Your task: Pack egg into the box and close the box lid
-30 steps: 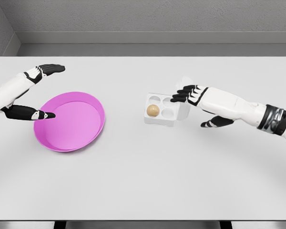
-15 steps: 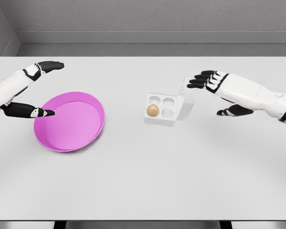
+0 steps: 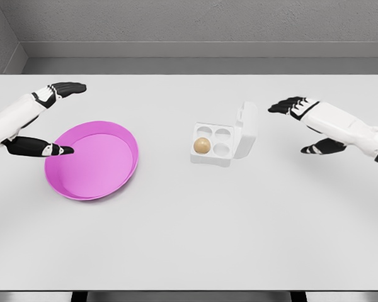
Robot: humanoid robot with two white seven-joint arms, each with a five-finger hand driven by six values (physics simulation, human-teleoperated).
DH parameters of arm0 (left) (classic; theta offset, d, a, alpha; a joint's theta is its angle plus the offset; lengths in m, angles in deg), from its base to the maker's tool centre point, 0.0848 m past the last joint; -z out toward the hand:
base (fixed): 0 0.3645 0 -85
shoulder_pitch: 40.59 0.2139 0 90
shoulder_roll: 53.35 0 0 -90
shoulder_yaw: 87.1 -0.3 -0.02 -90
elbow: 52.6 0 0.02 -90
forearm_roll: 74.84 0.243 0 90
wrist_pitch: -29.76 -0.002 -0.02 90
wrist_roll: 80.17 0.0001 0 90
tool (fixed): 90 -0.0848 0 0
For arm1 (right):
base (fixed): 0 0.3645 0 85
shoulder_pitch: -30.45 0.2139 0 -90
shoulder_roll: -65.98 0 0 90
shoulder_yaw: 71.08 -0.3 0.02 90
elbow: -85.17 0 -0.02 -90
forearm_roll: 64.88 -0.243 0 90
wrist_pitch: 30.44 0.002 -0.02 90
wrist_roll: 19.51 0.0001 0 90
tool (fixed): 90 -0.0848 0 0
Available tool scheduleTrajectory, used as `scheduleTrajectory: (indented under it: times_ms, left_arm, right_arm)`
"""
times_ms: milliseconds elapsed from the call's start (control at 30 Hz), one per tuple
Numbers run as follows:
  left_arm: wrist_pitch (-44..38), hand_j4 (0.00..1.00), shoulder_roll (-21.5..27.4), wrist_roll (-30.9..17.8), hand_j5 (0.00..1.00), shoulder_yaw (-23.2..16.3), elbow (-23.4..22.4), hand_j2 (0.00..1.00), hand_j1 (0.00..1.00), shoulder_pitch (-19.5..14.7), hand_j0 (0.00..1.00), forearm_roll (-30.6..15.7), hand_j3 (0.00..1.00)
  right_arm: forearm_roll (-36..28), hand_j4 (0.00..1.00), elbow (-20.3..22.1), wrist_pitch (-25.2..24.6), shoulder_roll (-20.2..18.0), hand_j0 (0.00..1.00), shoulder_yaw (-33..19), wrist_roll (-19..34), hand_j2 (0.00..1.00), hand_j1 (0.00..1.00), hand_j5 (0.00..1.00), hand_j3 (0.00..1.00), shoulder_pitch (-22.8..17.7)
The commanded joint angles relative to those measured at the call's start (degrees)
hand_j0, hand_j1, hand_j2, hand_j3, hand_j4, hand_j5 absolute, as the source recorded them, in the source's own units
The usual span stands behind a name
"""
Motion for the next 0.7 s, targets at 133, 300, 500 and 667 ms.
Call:
scheduleTrajectory:
  times_ms: [133, 300, 500, 667]
  left_arm:
    - [-0.1, 1.00, -0.1, 0.0, 1.00, 0.0, 0.2, 1.00, 1.00, 0.0, 1.00, -0.4, 1.00]
    - [-0.1, 1.00, -0.1, 0.0, 1.00, 0.0, 0.2, 1.00, 1.00, 0.0, 1.00, -0.4, 1.00]
    - [-0.1, 1.00, -0.1, 0.0, 1.00, 0.0, 0.4, 1.00, 1.00, 0.0, 1.00, -0.4, 1.00]
    - [-0.1, 1.00, -0.2, 0.0, 1.00, -0.1, 0.5, 1.00, 1.00, 0.0, 1.00, -0.3, 1.00]
  right_arm:
    - [-0.4, 1.00, -1.9, 0.0, 1.4, 1.00, 2.4, -0.1, 1.00, 1.00, 1.00, 1.00, -0.1]
    - [-0.3, 1.00, -1.9, 0.0, 2.0, 1.00, 3.8, -0.1, 1.00, 1.00, 1.00, 1.00, 0.0]
    - [-0.3, 1.00, -1.8, 0.2, 2.4, 1.00, 3.8, -0.1, 1.00, 1.00, 1.00, 1.00, 0.0]
    - [-0.1, 1.00, -1.3, 0.3, 2.5, 1.00, 3.8, -0.1, 1.00, 1.00, 1.00, 1.00, 0.1]
